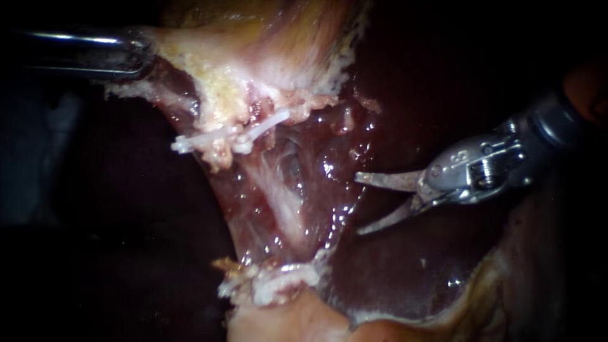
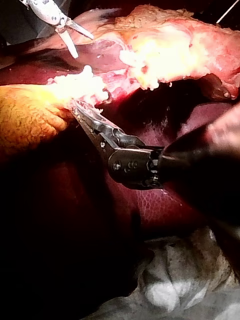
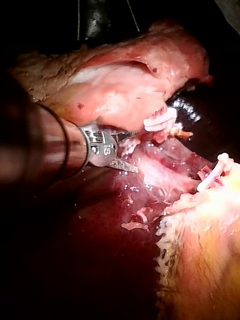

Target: Go back from the cut right tube

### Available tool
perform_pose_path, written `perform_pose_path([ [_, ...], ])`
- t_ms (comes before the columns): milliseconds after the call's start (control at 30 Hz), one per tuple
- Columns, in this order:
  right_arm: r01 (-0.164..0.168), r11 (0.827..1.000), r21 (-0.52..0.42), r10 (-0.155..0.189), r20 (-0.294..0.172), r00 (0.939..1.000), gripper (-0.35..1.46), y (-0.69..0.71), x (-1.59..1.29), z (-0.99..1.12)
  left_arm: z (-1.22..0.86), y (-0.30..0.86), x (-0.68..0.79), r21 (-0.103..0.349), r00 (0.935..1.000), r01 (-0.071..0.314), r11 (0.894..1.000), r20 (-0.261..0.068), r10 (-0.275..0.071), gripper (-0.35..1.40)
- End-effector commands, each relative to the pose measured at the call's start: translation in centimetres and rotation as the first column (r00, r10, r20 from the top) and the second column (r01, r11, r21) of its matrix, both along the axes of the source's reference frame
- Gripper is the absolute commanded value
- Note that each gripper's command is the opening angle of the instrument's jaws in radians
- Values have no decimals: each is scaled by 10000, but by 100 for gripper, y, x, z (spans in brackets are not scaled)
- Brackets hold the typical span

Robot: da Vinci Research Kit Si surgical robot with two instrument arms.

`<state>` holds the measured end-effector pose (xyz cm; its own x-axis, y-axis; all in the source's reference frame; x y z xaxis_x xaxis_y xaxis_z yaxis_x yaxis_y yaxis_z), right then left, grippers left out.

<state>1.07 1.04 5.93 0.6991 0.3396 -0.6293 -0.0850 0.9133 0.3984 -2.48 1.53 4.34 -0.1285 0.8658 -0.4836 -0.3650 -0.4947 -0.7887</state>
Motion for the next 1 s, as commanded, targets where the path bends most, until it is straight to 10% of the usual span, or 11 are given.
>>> perform_pose_path([
  [33,-4,10000,35,4,13,10000,144,0,-1,0,1,0,0,-9,10000,18,10000,-17,-18,-35],
  [567,5,10000,41,-6,22,10000,144,5,-12,4,55,-9,-31,-201,9998,-47,9998,-197,43,-35],
  [1000,50,9999,126,-50,-14,10000,144,7,-13,2,57,-8,-33,-192,9998,-82,9998,-206,78,-35],
])
